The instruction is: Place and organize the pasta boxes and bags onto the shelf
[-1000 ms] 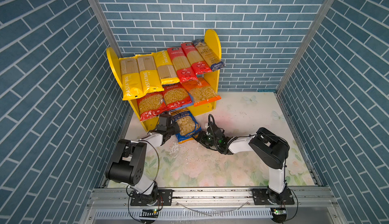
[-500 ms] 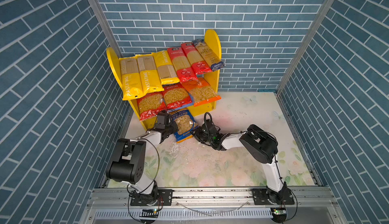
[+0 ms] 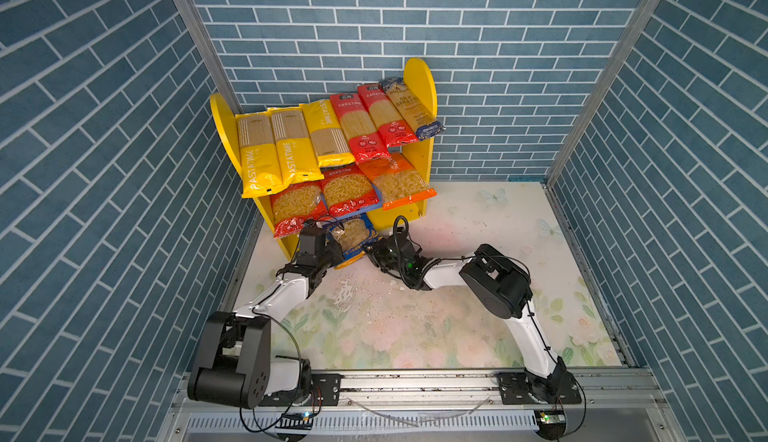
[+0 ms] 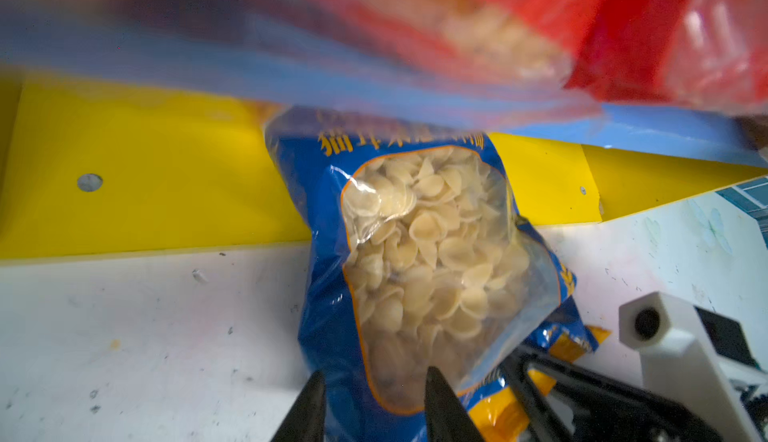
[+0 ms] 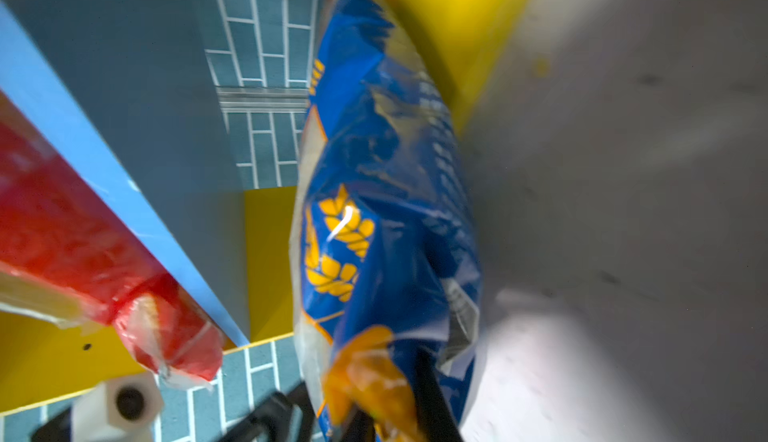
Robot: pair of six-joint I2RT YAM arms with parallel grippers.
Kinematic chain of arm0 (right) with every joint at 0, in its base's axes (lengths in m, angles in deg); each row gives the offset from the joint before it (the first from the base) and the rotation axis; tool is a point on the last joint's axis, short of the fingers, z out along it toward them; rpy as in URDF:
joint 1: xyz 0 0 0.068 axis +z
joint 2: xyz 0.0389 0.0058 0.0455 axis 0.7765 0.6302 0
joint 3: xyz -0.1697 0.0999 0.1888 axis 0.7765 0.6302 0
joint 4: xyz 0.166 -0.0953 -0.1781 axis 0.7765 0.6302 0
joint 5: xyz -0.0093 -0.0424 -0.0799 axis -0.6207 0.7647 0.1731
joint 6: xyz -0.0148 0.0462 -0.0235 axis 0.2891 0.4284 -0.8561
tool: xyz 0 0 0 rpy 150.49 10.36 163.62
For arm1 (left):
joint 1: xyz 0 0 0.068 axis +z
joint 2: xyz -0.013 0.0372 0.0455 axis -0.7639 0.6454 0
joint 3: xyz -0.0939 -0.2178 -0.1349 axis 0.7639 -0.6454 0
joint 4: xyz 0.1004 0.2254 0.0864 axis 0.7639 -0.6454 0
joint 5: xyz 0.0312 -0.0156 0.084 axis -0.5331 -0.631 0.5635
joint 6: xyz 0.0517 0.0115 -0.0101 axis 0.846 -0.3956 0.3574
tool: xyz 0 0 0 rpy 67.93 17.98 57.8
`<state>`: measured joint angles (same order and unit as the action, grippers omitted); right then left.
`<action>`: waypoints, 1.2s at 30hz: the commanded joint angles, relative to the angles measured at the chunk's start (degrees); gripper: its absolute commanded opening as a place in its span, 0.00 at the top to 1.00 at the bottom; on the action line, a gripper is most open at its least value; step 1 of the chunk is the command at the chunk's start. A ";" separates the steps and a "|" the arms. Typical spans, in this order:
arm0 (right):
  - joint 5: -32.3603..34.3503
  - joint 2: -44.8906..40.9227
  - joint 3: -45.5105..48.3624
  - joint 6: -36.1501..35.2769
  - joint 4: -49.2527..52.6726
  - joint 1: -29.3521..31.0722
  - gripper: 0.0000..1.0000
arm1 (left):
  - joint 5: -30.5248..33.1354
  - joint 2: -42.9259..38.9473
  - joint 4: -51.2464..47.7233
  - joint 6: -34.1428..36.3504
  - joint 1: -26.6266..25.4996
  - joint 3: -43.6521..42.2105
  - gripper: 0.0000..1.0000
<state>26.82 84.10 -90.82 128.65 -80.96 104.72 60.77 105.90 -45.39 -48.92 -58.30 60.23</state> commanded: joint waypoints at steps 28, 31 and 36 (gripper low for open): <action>9.12 12.06 -15.69 -4.68 -0.44 -3.61 0.96 | 1.06 -9.96 -5.35 -0.61 0.32 -5.36 0.60; 9.16 12.54 -16.33 -4.68 -0.33 -3.84 0.92 | 0.74 -10.11 -5.18 -0.68 0.32 -5.71 0.59; 6.65 11.20 -14.55 -4.26 -1.18 -4.48 0.69 | 0.53 -11.35 -6.08 -0.43 0.32 -6.22 0.59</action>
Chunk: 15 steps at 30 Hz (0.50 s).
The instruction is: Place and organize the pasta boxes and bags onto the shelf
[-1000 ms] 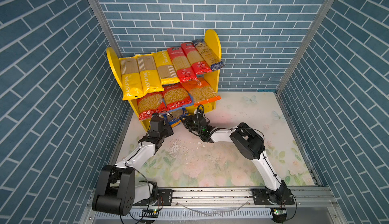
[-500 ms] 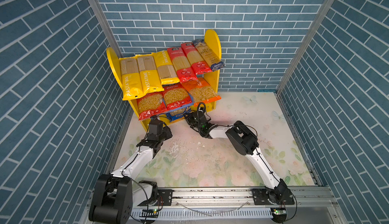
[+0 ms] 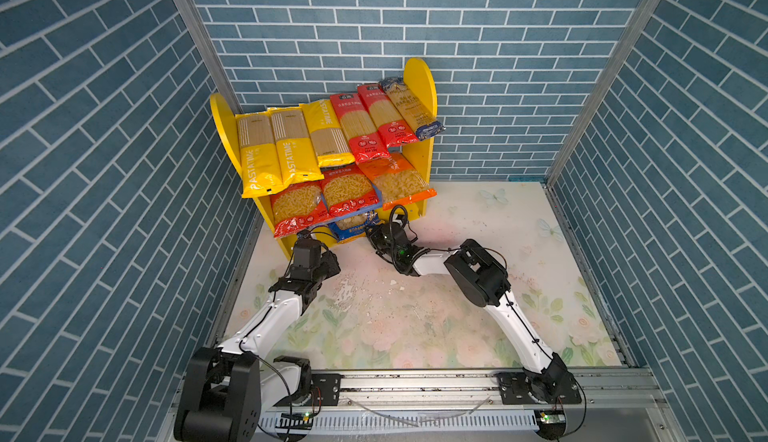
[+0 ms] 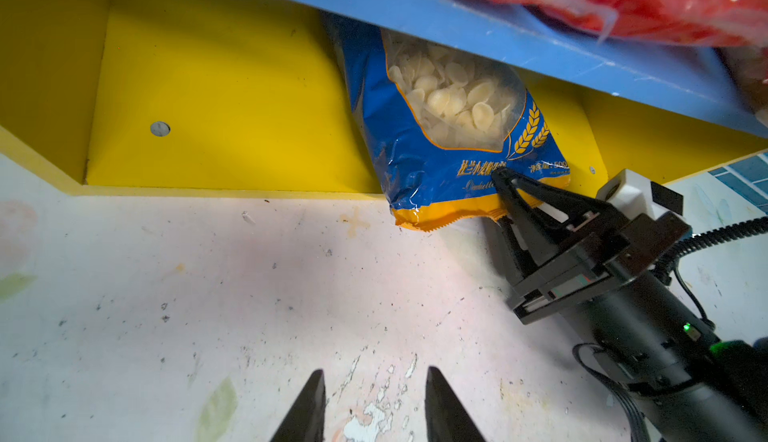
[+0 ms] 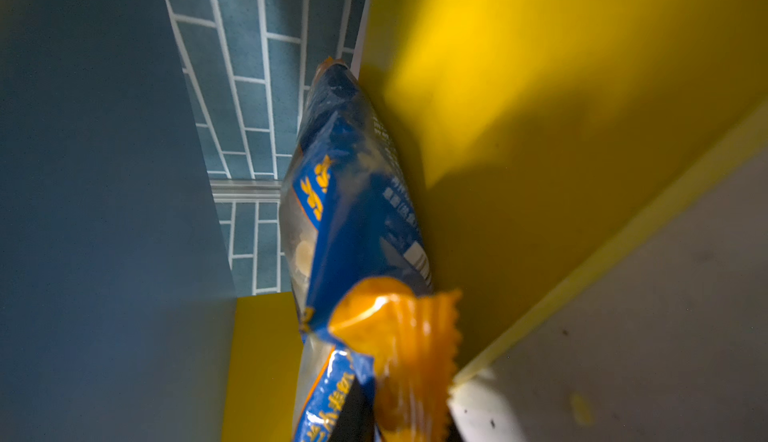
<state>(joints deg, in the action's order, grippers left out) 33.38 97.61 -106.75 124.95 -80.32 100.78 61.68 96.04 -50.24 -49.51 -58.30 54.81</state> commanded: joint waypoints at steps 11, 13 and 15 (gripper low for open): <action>0.07 -20.32 25.22 -6.22 -5.01 -0.84 0.43 | -1.12 -11.80 -8.52 -0.12 -2.68 -1.08 0.54; -1.05 -25.20 32.04 -8.87 -6.27 -0.85 0.44 | 0.08 -15.49 -11.14 0.15 -3.85 -1.75 0.53; -1.36 -31.07 38.68 -12.99 -5.85 -0.97 0.46 | 2.14 -19.43 -13.94 0.77 -5.53 -2.38 0.51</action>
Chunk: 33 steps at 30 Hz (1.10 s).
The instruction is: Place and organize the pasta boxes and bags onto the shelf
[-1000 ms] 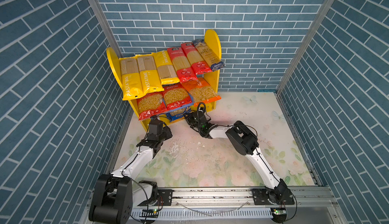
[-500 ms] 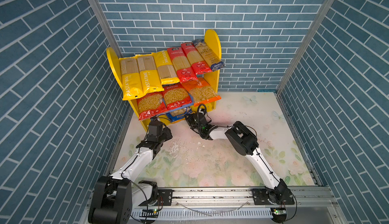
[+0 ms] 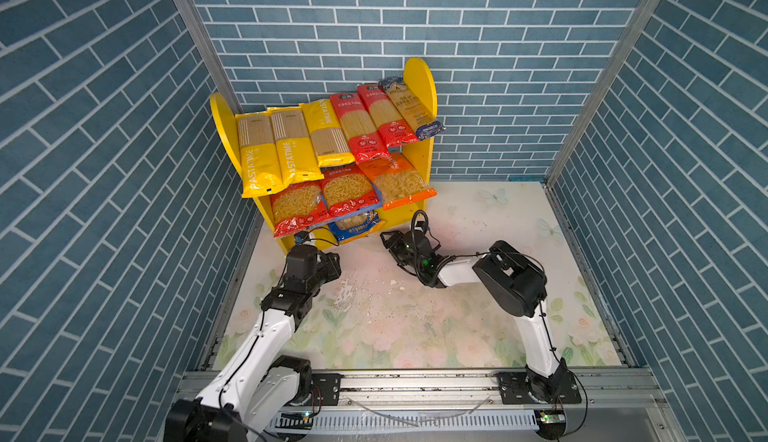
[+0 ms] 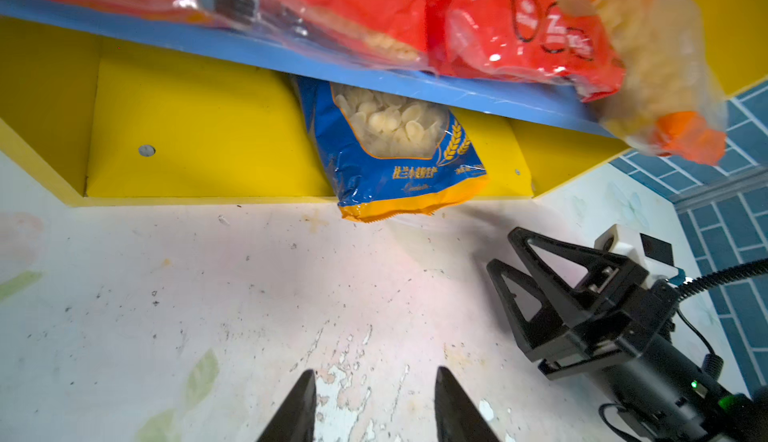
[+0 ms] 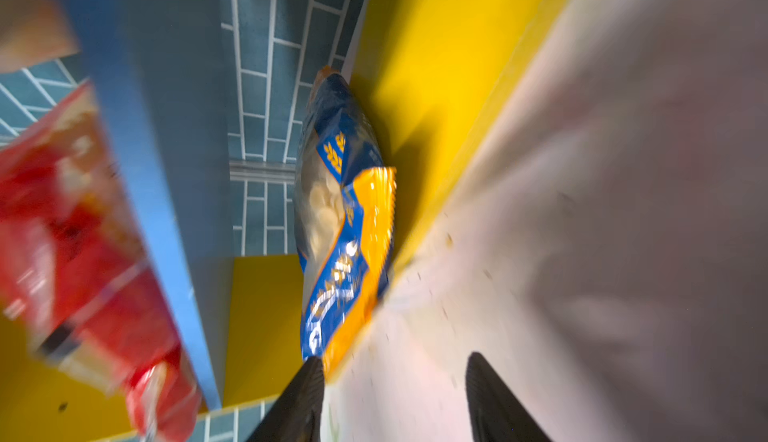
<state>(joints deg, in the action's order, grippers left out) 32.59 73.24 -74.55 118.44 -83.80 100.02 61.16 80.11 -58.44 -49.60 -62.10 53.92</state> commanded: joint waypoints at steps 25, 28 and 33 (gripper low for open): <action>39.83 -62.03 43.81 -66.31 12.72 -36.21 0.29 | 46.94 -3.64 36.19 32.75 -6.48 -21.43 0.15; 37.67 -53.89 44.95 -68.52 1.60 -39.05 0.28 | 40.38 2.38 44.48 31.75 -1.92 -22.08 0.14; 31.81 -44.34 44.93 -73.38 -5.83 -41.20 0.26 | 31.40 14.43 55.53 32.61 2.70 -19.95 0.11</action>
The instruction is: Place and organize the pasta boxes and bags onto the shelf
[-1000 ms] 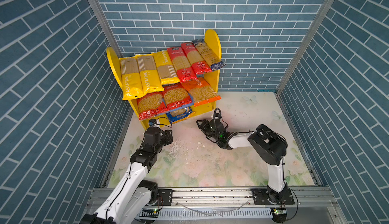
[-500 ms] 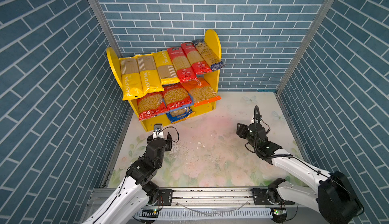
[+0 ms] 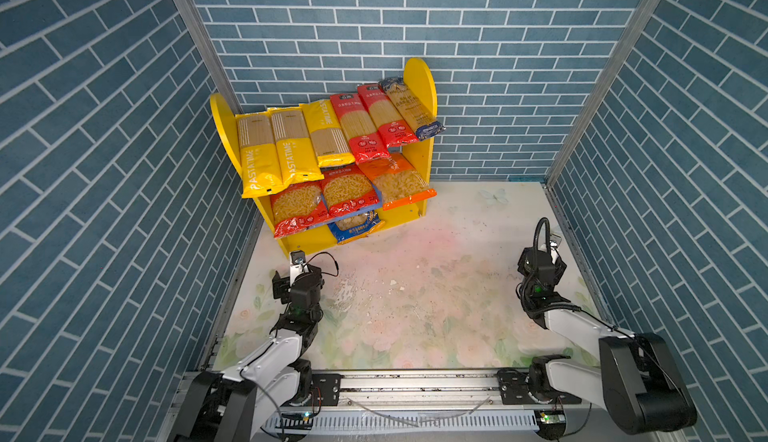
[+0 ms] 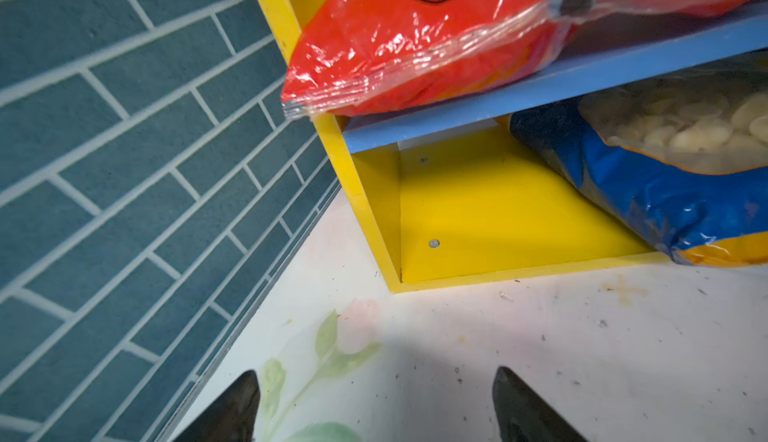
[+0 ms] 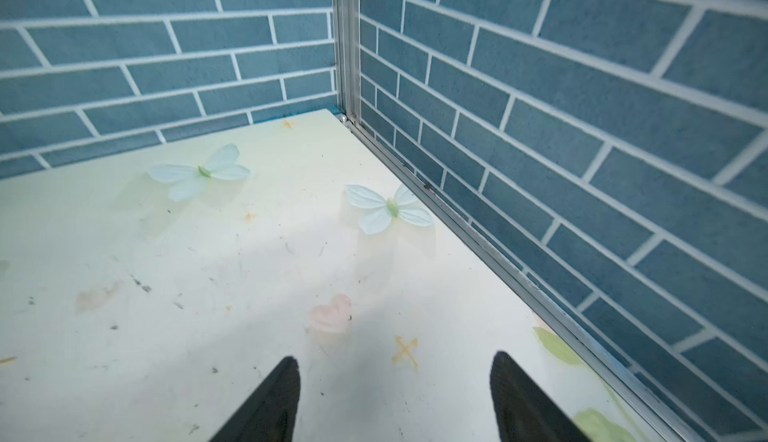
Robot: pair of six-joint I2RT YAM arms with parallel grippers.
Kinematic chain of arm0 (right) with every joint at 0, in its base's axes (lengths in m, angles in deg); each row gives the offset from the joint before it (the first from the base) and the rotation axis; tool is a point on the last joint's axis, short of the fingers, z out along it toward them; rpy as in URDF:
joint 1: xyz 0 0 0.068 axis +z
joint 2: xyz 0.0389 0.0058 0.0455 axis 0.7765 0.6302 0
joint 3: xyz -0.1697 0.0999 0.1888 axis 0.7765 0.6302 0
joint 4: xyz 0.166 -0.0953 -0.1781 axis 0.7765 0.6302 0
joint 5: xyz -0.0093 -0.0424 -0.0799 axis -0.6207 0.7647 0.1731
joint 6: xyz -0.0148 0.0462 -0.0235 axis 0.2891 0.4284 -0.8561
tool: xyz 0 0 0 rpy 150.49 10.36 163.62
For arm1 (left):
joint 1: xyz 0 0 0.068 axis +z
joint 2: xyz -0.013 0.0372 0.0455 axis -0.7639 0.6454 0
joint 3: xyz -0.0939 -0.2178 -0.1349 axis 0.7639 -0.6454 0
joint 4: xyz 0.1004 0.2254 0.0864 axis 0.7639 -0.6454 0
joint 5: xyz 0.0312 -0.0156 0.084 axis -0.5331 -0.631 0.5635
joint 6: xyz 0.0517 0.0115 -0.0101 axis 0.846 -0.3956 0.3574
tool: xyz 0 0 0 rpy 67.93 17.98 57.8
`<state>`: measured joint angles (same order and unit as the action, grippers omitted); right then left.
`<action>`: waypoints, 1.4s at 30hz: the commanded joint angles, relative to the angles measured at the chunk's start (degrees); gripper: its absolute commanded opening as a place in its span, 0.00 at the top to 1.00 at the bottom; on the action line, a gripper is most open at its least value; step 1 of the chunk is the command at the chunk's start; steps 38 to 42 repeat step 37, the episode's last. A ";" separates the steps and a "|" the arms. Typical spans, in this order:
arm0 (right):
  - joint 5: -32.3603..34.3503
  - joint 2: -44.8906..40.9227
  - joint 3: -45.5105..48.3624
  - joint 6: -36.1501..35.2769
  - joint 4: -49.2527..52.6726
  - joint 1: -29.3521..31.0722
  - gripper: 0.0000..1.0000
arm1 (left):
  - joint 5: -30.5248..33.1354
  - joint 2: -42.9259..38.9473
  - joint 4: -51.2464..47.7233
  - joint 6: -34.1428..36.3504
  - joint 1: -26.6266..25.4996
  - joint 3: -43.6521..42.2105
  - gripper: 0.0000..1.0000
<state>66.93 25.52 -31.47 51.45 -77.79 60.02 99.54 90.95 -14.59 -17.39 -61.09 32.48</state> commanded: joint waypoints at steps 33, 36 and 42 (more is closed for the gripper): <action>-25.96 16.75 0.25 -4.74 -20.78 -11.89 0.01 | -20.23 27.61 24.69 4.43 6.15 9.15 0.00; -25.96 16.70 0.30 -4.74 -20.79 -11.89 0.01 | -20.31 27.89 23.70 5.82 4.84 9.99 0.00; -25.97 16.75 0.25 -4.73 -20.79 -11.91 0.01 | -20.88 28.04 24.03 5.73 5.09 9.99 0.00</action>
